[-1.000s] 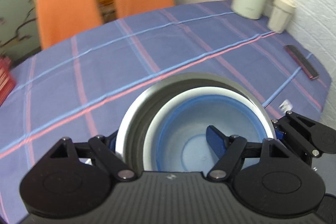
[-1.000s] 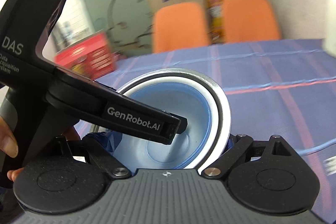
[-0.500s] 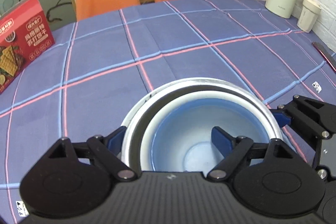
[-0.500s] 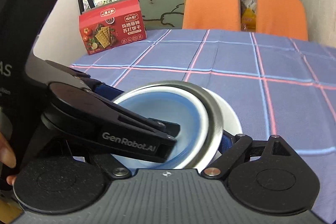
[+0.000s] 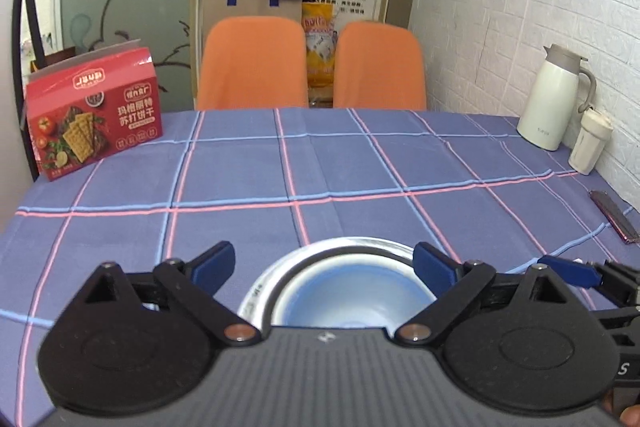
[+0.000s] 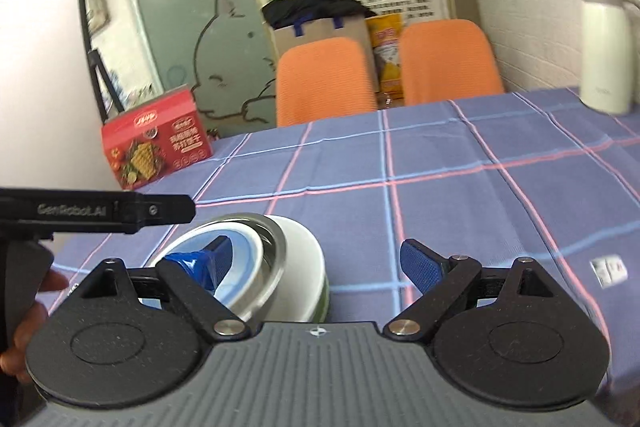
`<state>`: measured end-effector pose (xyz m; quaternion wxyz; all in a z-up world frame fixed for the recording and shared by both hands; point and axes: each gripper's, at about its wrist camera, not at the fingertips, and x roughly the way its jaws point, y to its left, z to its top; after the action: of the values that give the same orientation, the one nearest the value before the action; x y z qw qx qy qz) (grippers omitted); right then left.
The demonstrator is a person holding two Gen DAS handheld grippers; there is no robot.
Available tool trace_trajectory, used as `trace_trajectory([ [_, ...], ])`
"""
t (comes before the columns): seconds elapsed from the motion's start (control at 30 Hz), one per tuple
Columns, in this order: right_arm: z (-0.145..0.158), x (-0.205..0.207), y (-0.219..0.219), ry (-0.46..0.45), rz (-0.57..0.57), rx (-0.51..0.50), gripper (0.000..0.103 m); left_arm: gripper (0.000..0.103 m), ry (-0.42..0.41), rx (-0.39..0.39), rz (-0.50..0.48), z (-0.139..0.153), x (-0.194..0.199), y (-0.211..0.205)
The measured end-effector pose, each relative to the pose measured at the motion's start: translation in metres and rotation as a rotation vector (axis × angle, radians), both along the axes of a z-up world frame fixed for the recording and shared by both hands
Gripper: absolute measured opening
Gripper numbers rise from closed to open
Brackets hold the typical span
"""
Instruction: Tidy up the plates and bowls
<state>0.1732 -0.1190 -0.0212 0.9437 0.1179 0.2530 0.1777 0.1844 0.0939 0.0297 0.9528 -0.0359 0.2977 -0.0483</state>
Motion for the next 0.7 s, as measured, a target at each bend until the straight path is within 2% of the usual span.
trace_trajectory([
  [0.17, -0.012, -0.033, -0.02, -0.005, -0.058, 0.034, 0.078, 0.094, 0.0, -0.006, 0.001, -0.012, -0.038, -0.028],
  [0.3, -0.023, -0.061, -0.033, -0.022, -0.118, 0.02, 0.079, 0.094, -0.001, 0.043, 0.029, -0.029, -0.071, -0.047],
  [0.47, -0.039, -0.084, -0.043, 0.0, -0.175, -0.008, 0.079, 0.094, -0.004, 0.119, 0.04, -0.046, -0.105, -0.065],
  [0.7, -0.048, -0.118, -0.051, -0.01, -0.195, -0.042, 0.079, 0.094, -0.039, 0.143, 0.005, -0.055, -0.145, -0.08],
])
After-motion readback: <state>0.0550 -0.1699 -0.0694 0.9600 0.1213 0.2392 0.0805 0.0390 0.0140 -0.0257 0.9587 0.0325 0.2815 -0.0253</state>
